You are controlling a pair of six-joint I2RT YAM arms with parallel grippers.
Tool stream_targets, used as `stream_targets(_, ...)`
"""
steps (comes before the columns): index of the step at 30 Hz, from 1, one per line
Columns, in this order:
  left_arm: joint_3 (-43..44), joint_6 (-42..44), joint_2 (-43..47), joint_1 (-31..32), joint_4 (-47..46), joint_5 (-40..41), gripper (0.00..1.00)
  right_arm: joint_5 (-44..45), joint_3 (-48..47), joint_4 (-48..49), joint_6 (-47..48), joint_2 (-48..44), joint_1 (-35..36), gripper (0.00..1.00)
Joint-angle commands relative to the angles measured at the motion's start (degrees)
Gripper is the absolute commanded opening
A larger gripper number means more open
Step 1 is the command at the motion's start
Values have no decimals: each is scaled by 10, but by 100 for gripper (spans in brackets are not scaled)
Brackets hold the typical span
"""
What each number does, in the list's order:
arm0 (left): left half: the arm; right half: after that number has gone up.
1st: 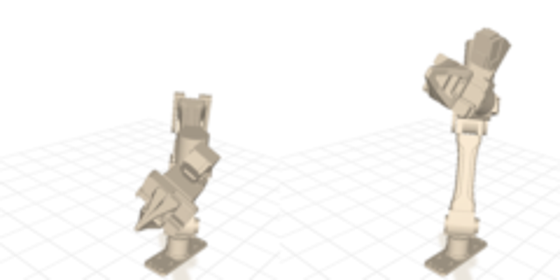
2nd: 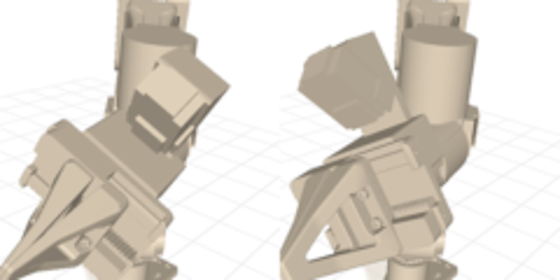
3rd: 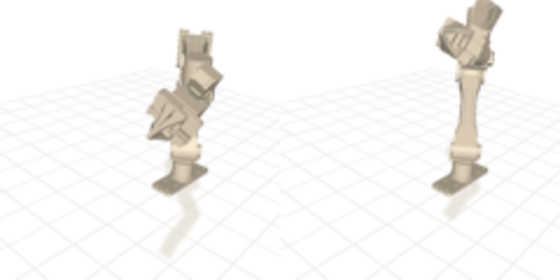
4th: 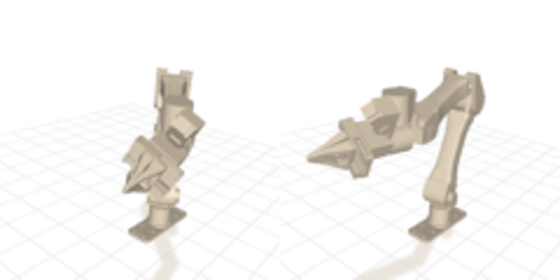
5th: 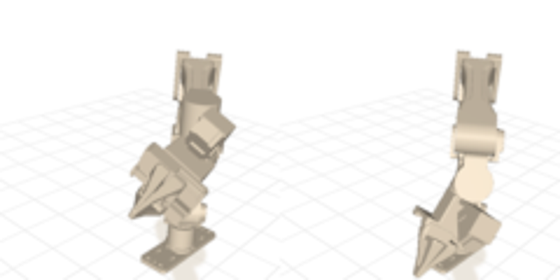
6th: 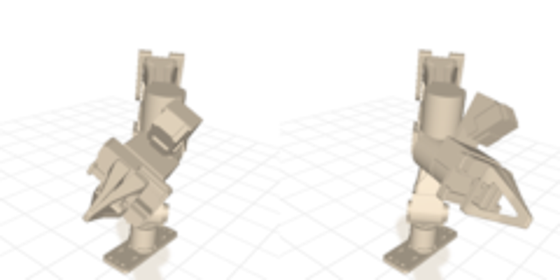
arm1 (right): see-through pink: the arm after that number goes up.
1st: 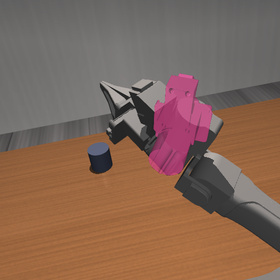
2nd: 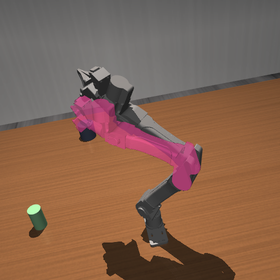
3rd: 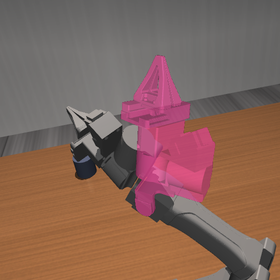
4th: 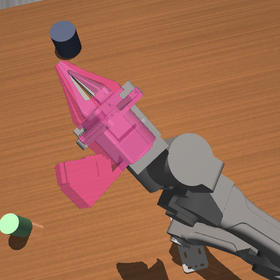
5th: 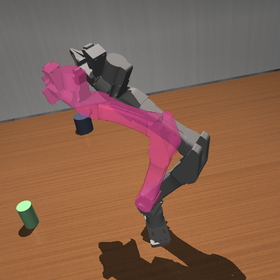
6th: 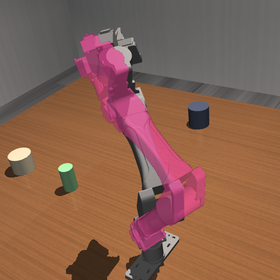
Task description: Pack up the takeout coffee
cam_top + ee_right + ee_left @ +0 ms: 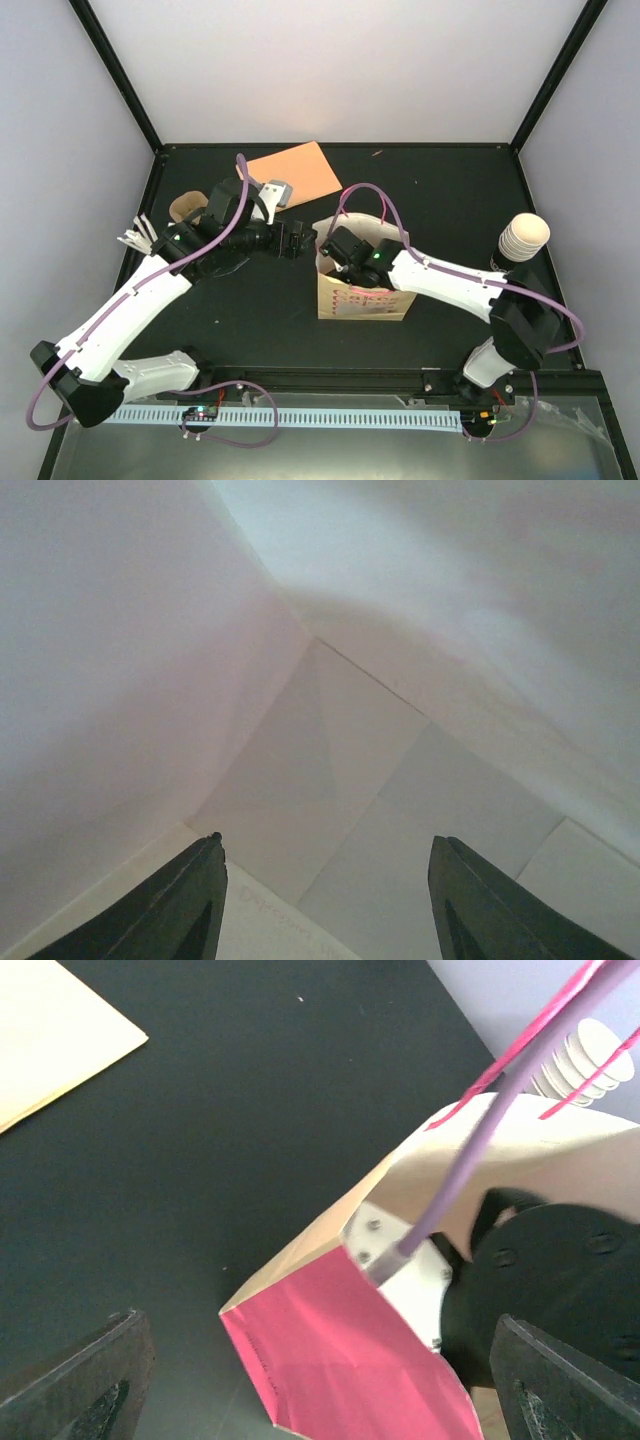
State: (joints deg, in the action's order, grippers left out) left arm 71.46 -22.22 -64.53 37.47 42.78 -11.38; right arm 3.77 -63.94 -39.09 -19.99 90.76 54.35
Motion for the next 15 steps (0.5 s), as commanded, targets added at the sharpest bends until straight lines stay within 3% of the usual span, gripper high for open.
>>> stream_targets(1, 26, 17, 4, -4, 24, 28, 94, 23, -43, -31, 12, -56, 4, 59)
stream_targets(15, 17, 33, 45, -5, 53, 37, 99, 50, -180, -106, 83, -144, 2, 61)
